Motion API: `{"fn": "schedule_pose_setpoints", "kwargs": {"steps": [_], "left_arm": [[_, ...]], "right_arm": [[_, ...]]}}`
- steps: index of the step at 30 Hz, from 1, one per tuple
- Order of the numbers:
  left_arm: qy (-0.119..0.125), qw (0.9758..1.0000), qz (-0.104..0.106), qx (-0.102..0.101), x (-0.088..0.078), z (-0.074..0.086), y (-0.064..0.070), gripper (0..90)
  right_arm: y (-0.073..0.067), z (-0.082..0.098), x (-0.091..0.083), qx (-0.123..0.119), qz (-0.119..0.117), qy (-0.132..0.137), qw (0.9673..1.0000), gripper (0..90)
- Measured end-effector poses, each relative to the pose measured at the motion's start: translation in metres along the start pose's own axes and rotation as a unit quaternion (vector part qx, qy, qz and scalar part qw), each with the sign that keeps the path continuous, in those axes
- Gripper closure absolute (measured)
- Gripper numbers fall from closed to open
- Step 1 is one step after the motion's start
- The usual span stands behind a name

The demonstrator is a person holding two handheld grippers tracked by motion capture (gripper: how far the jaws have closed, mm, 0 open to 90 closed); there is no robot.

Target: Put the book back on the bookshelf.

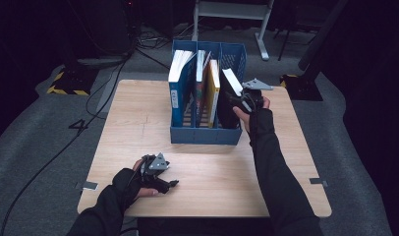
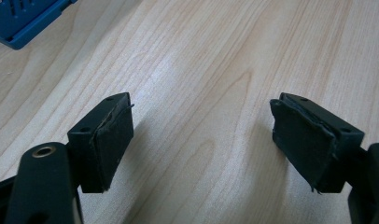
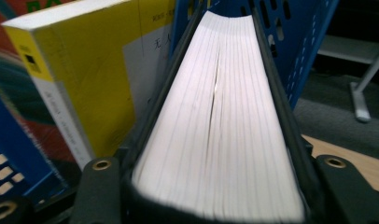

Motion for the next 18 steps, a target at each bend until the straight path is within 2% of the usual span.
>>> {"fn": "schedule_pose_setpoints", "kwargs": {"steps": [5,10,15,18], "left_arm": [[0.0,1.0,0.0,0.0,0.0,0.0,0.0,20.8],[0.0,1.0,-0.001,0.0,0.0,0.0,0.0,20.8],[0.0,1.0,-0.001,-0.001,0.0,0.0,0.0,20.8],[0.0,1.0,-0.001,-0.001,0.0,0.0,0.0,20.8]], "right_arm": [[-0.003,0.005,-0.011,-0.015,-0.006,-0.005,0.9999,41.8],[-0.005,0.016,-0.023,-0.028,-0.023,-0.006,0.9993,40.9],[-0.004,0.033,-0.027,-0.048,-0.034,-0.025,0.998,45.3],[-0.003,0.04,-0.026,-0.04,-0.048,-0.029,0.9976,46.4]]}}
Point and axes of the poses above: each handheld gripper's, and its own axes: x roughly forward along the jaws, z roughly out of its underside, y roughly to its right, the point moved 8 cm from there along x, roughly forward along the jaws, and after that the axes turned 5 degrees about -z, right-handed, at the moved point
